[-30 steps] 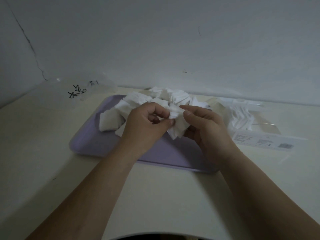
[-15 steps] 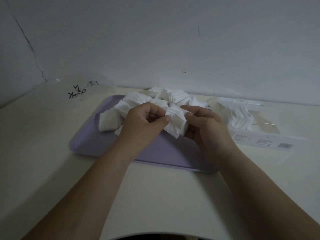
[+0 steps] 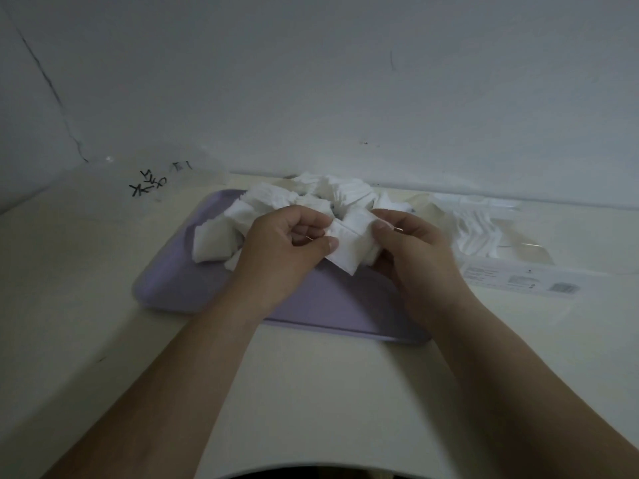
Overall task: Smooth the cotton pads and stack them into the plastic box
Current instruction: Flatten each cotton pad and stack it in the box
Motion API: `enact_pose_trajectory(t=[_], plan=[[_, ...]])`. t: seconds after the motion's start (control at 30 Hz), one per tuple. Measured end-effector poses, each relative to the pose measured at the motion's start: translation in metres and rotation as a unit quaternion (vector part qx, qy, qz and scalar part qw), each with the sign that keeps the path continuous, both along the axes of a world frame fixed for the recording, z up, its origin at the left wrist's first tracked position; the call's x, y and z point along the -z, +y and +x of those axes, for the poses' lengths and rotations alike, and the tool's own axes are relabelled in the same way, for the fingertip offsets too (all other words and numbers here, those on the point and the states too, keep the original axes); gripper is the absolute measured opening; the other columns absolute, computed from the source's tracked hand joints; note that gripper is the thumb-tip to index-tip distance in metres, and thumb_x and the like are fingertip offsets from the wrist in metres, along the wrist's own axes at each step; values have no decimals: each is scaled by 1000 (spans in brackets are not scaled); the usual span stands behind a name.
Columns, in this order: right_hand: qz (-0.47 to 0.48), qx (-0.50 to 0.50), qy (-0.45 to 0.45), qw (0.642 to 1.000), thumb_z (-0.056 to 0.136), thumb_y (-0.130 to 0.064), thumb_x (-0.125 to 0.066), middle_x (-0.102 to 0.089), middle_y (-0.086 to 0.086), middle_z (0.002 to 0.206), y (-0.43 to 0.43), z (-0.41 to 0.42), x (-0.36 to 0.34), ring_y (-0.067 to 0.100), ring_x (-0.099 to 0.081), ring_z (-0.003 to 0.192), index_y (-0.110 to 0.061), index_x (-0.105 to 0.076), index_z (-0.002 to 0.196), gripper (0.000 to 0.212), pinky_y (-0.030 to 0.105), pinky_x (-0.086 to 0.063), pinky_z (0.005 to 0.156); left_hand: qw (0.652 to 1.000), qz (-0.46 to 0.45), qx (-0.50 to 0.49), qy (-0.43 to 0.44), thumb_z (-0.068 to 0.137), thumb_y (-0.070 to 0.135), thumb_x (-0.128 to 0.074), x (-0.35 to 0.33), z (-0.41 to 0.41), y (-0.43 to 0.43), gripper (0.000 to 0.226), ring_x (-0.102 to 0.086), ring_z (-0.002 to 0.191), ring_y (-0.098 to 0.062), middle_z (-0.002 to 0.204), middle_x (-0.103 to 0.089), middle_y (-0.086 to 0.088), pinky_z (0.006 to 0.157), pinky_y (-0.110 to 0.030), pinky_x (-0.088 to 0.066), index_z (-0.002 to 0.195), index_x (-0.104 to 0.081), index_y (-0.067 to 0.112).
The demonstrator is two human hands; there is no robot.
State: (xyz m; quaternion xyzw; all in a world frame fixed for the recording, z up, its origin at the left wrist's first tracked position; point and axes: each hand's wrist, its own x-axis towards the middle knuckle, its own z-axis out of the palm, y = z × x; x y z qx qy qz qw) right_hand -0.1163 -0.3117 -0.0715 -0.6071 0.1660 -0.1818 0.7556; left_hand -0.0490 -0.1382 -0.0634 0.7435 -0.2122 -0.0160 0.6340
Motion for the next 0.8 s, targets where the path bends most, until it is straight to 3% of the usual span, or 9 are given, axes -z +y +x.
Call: enact_pose_trajectory(t=[0.13,0.23,0.37,0.5,0.57,0.63,0.73,0.8], plan=[[-51,44,4,998,100,-16,-66,-79,13,104,0,1,2,38,-74,104,-13,-72,118,19,61,-58,96,997,-44,35,43,91,4,-76,-6,-3,0,19,-68,74,-4,83,-77,4,69,-20,-57,97,-76,22],[-52,12,0,999,101,-13,-66,-80,12,102,3,-2,-2,31,-76,98,-12,-70,119,19,56,-59,93,994,-60,64,62,95,7,-73,-9,-6,-1,9,-66,72,-7,85,-76,1,65,-23,-56,100,-74,14],[-38,-37,-18,998,105,-4,-56,-78,19,104,10,-8,-8,31,-75,96,-9,-68,122,21,55,-59,95,997,-37,25,59,92,11,-76,-3,-5,-3,8,-64,69,-9,79,-74,-1,62,-23,-52,91,-73,19],[0,-60,-15,998,104,-25,-61,-79,14,108,11,-9,-14,31,-75,104,-12,-74,115,21,51,-58,96,999,2,8,31,90,13,-78,2,0,-1,8,-62,69,-7,80,-73,-2,66,-25,-51,87,-72,18],[-43,-90,-29,995,89,-33,-77,-79,10,109,10,-10,-13,24,-75,102,-15,-73,115,33,44,-59,95,1000,13,17,17,90,10,-78,2,-1,-2,9,-63,69,-6,81,-74,-7,64,-24,-51,87,-72,17],[-142,-89,-32,985,73,-23,-82,-79,4,111,7,-9,-8,17,-74,102,-21,-69,120,48,37,-60,94,999,30,17,2,86,8,-81,2,1,-1,14,-62,68,-7,85,-75,-12,65,-25,-52,88,-71,19],[-260,-94,-27,961,78,1,-68,-76,0,114,3,-7,-2,14,-72,102,-27,-66,123,53,30,-56,92,994,98,39,-7,71,18,-93,8,9,3,45,-59,67,-7,86,-69,-8,67,-29,-54,107,-67,26],[-301,-125,-10,945,83,12,-64,-75,0,116,0,-8,-1,11,-72,103,-22,-65,129,57,25,-54,90,986,148,71,-21,66,25,-95,11,11,5,56,-52,59,-6,73,-60,0,58,-26,-46,114,-66,29]])
